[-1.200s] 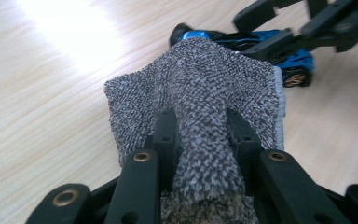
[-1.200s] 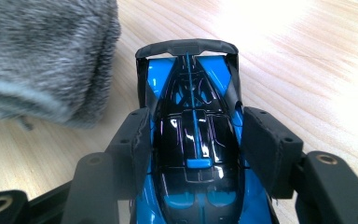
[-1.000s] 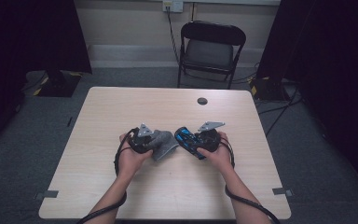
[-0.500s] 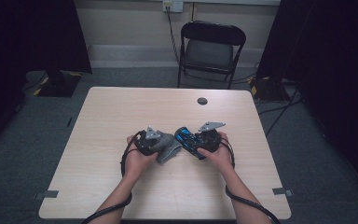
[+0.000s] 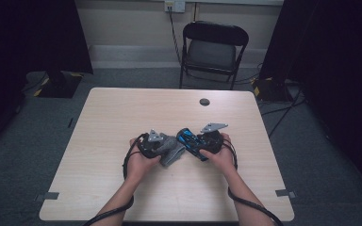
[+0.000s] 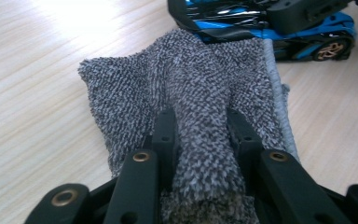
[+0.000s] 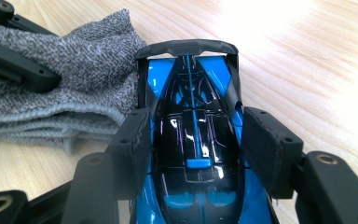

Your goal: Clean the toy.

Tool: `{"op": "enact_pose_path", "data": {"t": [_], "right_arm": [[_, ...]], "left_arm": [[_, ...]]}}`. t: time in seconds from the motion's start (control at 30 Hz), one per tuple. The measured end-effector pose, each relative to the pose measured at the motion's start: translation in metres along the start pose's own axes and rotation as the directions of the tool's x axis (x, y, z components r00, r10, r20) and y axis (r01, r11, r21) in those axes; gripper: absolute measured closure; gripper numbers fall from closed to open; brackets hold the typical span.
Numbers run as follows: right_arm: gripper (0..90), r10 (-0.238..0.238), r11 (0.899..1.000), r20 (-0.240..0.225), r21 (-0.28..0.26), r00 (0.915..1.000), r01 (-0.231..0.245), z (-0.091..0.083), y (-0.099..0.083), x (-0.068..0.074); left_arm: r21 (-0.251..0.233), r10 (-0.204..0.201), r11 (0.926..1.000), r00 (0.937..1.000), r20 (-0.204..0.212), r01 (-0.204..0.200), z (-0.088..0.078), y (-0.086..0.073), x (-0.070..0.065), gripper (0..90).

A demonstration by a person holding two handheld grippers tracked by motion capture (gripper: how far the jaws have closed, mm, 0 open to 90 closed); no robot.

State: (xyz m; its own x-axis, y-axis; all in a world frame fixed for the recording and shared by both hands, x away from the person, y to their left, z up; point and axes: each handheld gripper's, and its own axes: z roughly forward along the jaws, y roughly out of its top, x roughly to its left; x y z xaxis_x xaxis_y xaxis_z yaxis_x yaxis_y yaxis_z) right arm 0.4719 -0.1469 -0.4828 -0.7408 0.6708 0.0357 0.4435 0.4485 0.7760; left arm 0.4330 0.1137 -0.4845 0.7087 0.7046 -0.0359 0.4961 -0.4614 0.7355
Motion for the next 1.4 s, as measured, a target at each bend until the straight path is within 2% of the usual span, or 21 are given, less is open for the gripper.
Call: {"op": "enact_pose_path", "data": {"t": [0.23, 0.27, 0.53, 0.57, 0.6, 0.77, 0.9, 1.13, 1.4], "right_arm": [[43.3, -0.001, 1.0, 0.001, 0.001, 1.0, 0.001, 0.0, 0.0, 0.0], [43.3, -0.002, 1.0, 0.001, 0.001, 1.0, 0.002, 0.0, 0.0, 0.0], [43.3, -0.002, 1.0, 0.001, 0.001, 1.0, 0.002, 0.0, 0.0, 0.0], [43.3, -0.002, 1.0, 0.001, 0.0, 1.0, 0.002, 0.0, 0.0, 0.0], [43.3, -0.002, 1.0, 0.001, 0.0, 1.0, 0.002, 0.0, 0.0, 0.0], [43.3, -0.003, 1.0, 0.002, 0.002, 1.0, 0.003, 0.0, 0.0, 0.0], [43.3, -0.002, 1.0, 0.001, 0.002, 1.0, 0.002, 0.0, 0.0, 0.0], [43.3, -0.003, 1.0, 0.001, 0.002, 1.0, 0.003, 0.0, 0.0, 0.0], [43.3, -0.002, 1.0, 0.003, 0.004, 1.0, 0.002, 0.0, 0.0, 0.0]], "left_arm": [[-0.002, 0.01, 1.0, 0.9997, 0.02, -0.01, 0.0, -0.001, -0.006, 69.5], [-0.001, 0.015, 0.9999, 0.9998, 0.013, -0.015, 0.0, 0.0, -0.007, 69.5], [-0.001, 0.018, 0.9998, 0.9987, 0.047, -0.018, 0.002, 0.001, -0.016, 69.6], [0.0, 0.029, 0.9996, 0.9988, 0.038, -0.029, 0.002, 0.001, -0.017, 69.6], [-0.002, 0.028, 0.9996, 0.9983, 0.052, -0.028, 0.002, 0.001, -0.019, 69.6], [-0.001, 0.038, 0.9993, 0.9969, 0.068, -0.038, 0.003, 0.002, -0.024, 69.6], [-0.002, 0.053, 0.9986, 0.9964, 0.065, -0.053, 0.004, 0.002, -0.027, 69.6], [-0.006, 0.045, 0.999, 0.9948, 0.091, -0.045, 0.005, 0.003, -0.032, 69.6], [-0.004, 0.066, 0.9978, 0.992, 0.107, -0.066, 0.007, 0.005, -0.038, 69.5]]}}
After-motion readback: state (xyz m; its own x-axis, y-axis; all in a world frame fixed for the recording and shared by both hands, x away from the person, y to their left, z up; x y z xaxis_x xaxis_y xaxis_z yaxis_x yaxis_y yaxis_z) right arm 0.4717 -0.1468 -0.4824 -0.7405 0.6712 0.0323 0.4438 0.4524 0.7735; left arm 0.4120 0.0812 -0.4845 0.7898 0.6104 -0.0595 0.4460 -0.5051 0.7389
